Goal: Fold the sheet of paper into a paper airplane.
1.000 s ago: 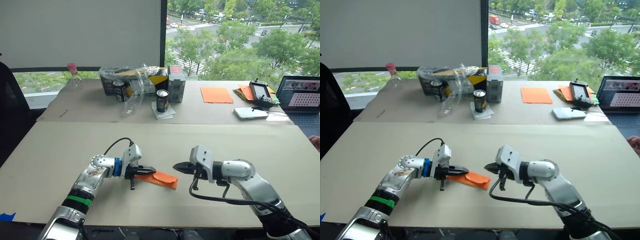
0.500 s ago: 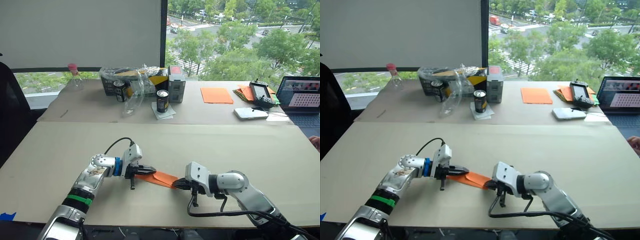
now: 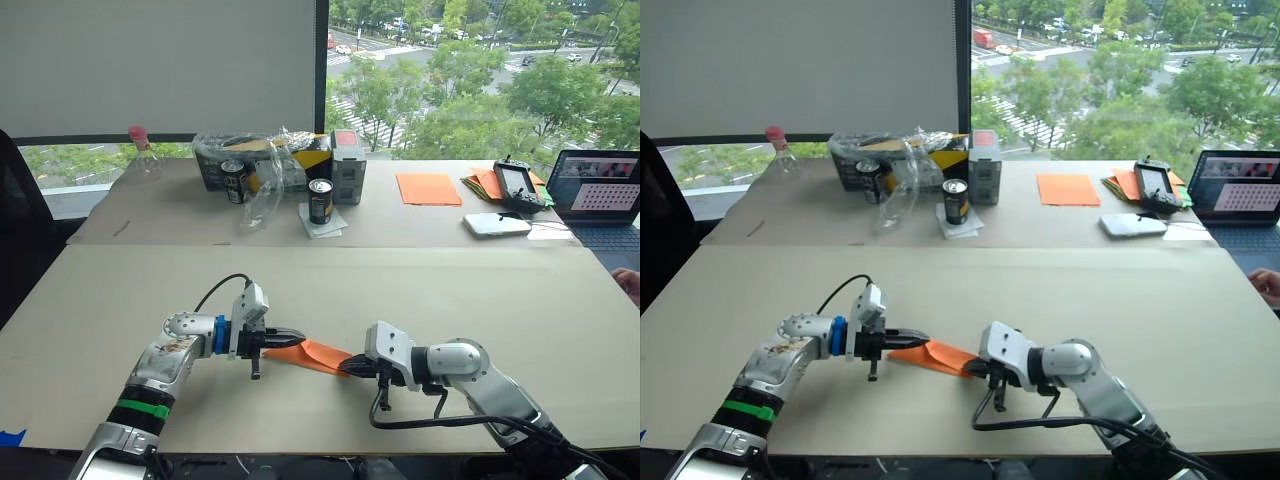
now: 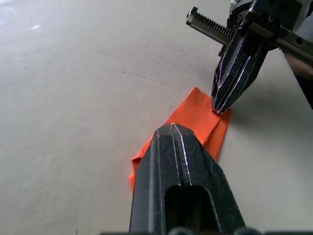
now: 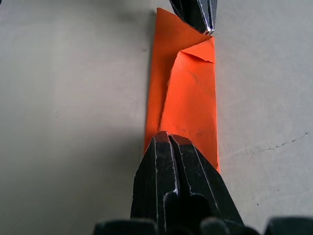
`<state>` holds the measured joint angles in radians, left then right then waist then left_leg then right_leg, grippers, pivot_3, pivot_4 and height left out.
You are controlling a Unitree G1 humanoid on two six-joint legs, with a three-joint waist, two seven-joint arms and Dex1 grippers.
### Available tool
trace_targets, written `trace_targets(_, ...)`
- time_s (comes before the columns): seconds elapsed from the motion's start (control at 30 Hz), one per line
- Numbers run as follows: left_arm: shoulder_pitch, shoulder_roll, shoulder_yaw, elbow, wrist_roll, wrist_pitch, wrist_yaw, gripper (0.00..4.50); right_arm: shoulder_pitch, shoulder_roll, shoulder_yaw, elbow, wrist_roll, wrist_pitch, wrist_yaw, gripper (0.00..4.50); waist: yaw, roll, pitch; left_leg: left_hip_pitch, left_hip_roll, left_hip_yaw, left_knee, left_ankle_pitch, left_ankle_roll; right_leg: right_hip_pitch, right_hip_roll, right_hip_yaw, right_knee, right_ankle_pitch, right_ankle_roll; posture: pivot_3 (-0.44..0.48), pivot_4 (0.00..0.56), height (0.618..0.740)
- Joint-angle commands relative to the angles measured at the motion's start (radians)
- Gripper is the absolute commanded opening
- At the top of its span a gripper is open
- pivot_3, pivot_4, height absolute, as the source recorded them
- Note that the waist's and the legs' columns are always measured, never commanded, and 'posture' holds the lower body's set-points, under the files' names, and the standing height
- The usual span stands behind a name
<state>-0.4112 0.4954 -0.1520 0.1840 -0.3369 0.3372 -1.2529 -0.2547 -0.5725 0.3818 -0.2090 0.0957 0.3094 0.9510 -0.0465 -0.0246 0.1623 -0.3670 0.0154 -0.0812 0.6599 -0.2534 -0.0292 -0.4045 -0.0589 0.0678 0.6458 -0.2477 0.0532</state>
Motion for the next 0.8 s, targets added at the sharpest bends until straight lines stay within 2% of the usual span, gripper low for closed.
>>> trace_targets(0.03,-0.012,-0.024,0.017,-0.047,-0.035,0.025,0.025,0.0,0.016,-0.003,0.036,0.012,-0.033,0.03,-0.001,0.05,0.0,0.0,0.0,0.0,0.0,0.0,0.0,0.0,0.0,0.0,0.0,0.0,0.0,0.0,0.0,0.0,0.15,0.72)
trace_targets(0.27,0.004,0.01,-0.084,0.018,0.085,-0.03,0.016,0.0,0.025,-0.004,0.032,0.001,-0.036,0.039,-0.008,0.05,0.0,0.0,0.0,0.0,0.0,0.0,0.0,0.0,0.0,0.0,0.0,0.0,0.0,0.0,0.0,0.0,0.15,0.72)
trace_targets(0.37,0.017,0.025,-0.126,0.098,0.146,-0.087,0.011,0.0,0.029,-0.004,0.032,-0.005,-0.045,0.04,-0.019,0.05,0.0,0.0,0.0,0.0,0.0,0.0,0.0,0.0,0.0,0.0,0.0,0.0,0.0,0.0,0.0,0.0,0.15,0.72)
trace_targets(0.6,0.021,0.028,-0.136,0.118,0.152,-0.104,0.003,0.0,0.036,-0.002,0.038,-0.015,-0.052,0.049,-0.026,0.05,0.0,0.0,-0.001,0.003,0.0,0.0,0.0,0.0,0.0,0.002,0.0,0.0,0.0,0.0,0.0,0.0,0.15,0.72)
trace_targets(0.63,0.027,0.024,-0.116,0.104,0.12,-0.083,-0.003,0.0,0.037,-0.001,0.038,-0.016,-0.052,0.05,-0.026,0.05,0.0,0.0,-0.001,0.003,0.0,0.0,0.0,0.0,0.0,0.002,0.0,0.0,0.0,0.0,0.0,0.0,0.15,0.72)
trace_targets(0.73,-0.019,-0.042,0.06,0.052,-0.112,0.112,0.041,0.0,0.037,0.0,0.039,-0.015,-0.053,0.051,-0.025,0.05,0.001,0.0,0.0,0.003,0.0,0.0,0.0,0.0,0.0,0.002,0.0,0.0,0.0,0.0,0.0,0.0,0.15,0.72)
trace_targets(0.8,-0.044,-0.043,0.099,0.05,-0.132,0.132,0.054,0.0,0.033,0.004,0.041,-0.008,-0.054,0.049,-0.023,0.05,0.0,-0.001,0.0,0.0,0.0,0.0,0.0,0.0,0.0,0.0,0.0,0.0,0.001,0.0,0.0,0.0,0.15,0.72)
